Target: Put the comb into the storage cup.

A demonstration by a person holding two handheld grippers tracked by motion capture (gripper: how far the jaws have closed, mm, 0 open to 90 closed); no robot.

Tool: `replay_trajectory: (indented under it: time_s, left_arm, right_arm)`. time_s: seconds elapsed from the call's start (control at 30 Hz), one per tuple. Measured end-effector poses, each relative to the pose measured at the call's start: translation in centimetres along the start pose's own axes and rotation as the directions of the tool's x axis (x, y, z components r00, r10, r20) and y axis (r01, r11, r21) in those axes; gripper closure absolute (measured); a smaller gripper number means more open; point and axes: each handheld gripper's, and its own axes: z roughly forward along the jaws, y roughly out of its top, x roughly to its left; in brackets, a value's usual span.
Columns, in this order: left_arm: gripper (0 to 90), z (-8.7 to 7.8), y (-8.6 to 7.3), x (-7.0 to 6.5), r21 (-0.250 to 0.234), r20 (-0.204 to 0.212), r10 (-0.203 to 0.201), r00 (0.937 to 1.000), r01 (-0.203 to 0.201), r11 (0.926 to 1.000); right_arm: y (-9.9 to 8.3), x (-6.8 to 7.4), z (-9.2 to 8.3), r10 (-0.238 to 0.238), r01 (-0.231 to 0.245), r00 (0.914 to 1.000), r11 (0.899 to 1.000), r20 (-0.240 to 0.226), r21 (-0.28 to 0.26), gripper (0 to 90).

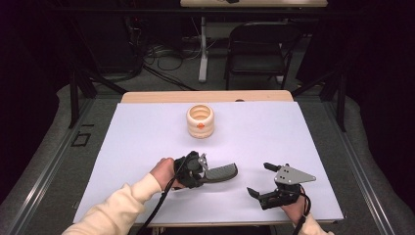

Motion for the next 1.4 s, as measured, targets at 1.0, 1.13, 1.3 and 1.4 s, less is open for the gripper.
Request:
replay_trajectory:
  time_s: [1.0, 1.13, 1.3, 1.4]
  left_arm:
    - [73.0, -2.7, -3.4, -0.1, -0.229, -0.017, -0.153, 0.9881, 0.145, 0.9627]
    - [73.0, -3.1, -3.9, 0.0, -0.265, -0.022, -0.169, 0.9854, 0.157, 0.9513]
    - [73.0, -2.9, -4.1, 0.0, -0.280, -0.022, -0.174, 0.9844, 0.161, 0.9463]
    - [73.0, -2.7, -4.2, 0.1, -0.291, -0.020, -0.182, 0.9830, 0.169, 0.9416]
  right_arm:
    - [0.1, 0.1, 0.1, -0.007, 0.007, 1.0000, 1.000, 0.000, 0.003, 0.0]
    - [0.1, 0.0, 0.2, -0.008, 0.008, 1.0000, 1.000, 0.000, 0.002, 0.0]
    - [0.1, 0.1, 0.1, -0.008, 0.008, 1.0000, 1.000, 0.001, 0.002, 0.0]
    - [0.1, 0.0, 0.1, -0.009, 0.009, 1.0000, 1.000, 0.001, 0.000, 0.0]
